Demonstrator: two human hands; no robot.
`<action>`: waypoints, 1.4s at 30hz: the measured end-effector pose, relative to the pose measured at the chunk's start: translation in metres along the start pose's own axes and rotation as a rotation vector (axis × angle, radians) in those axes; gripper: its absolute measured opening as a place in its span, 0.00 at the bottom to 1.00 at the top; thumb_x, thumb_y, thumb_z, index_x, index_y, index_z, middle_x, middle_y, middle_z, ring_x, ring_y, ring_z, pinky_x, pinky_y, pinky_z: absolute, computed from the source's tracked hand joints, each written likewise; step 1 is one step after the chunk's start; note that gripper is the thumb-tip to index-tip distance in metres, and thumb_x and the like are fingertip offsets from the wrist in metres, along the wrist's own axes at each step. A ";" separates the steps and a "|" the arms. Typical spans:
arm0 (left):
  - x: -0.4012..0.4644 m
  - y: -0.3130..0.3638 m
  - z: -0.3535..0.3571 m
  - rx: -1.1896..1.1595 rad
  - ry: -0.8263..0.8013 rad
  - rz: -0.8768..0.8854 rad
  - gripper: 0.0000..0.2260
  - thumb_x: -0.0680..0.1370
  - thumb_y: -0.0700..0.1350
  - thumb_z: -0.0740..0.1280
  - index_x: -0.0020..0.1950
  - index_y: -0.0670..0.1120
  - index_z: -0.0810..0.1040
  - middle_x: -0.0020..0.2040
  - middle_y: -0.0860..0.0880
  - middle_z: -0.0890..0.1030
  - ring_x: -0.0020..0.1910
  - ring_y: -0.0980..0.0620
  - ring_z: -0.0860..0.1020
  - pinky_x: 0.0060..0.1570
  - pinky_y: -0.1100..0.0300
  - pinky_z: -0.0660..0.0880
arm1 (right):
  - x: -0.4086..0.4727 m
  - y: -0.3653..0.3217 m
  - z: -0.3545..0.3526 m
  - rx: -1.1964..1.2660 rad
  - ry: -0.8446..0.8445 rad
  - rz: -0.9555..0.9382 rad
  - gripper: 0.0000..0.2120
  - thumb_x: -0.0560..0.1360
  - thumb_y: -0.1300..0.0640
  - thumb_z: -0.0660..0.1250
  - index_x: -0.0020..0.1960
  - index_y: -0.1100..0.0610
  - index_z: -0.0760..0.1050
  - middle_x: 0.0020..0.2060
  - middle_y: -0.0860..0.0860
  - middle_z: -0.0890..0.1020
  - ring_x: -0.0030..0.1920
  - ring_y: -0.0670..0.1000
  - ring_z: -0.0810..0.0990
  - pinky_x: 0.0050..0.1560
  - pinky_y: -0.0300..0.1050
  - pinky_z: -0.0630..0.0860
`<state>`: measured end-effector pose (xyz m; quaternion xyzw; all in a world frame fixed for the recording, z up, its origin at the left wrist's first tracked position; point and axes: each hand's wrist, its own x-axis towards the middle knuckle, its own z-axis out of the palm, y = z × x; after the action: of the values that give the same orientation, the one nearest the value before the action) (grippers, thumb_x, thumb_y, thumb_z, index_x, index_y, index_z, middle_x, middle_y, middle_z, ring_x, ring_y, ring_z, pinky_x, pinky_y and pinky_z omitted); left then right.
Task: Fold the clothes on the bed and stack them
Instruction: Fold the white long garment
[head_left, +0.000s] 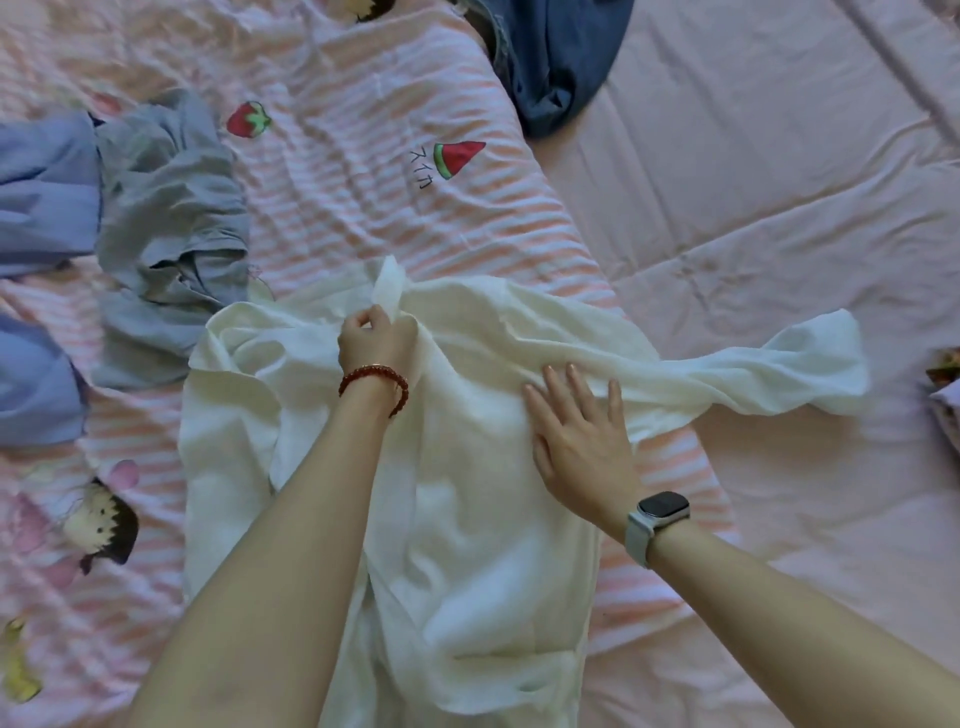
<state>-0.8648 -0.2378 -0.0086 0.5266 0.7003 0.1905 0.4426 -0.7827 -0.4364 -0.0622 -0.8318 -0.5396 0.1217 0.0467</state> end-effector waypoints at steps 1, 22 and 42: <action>-0.007 -0.008 -0.002 0.009 -0.083 0.006 0.15 0.80 0.49 0.57 0.62 0.44 0.73 0.52 0.50 0.75 0.50 0.50 0.73 0.43 0.66 0.68 | -0.003 -0.004 0.000 0.006 0.006 0.001 0.24 0.71 0.53 0.52 0.64 0.57 0.73 0.65 0.59 0.73 0.66 0.62 0.70 0.61 0.70 0.65; -0.119 -0.250 -0.183 0.535 0.220 -0.230 0.31 0.72 0.47 0.70 0.73 0.45 0.63 0.72 0.39 0.62 0.70 0.38 0.60 0.64 0.43 0.61 | -0.168 -0.139 0.062 0.285 -0.108 -0.362 0.14 0.72 0.51 0.57 0.55 0.51 0.71 0.41 0.46 0.79 0.40 0.50 0.78 0.45 0.43 0.69; -0.154 -0.289 -0.232 0.201 0.143 0.443 0.04 0.74 0.44 0.64 0.47 0.47 0.73 0.38 0.48 0.76 0.36 0.51 0.73 0.35 0.62 0.66 | -0.108 -0.264 0.010 1.117 -0.522 0.243 0.18 0.77 0.47 0.62 0.65 0.52 0.69 0.51 0.50 0.79 0.49 0.47 0.79 0.54 0.47 0.77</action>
<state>-1.2118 -0.4385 -0.0315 0.6938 0.6130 0.2488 0.2847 -1.0610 -0.4257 -0.0004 -0.6803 -0.2897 0.5888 0.3266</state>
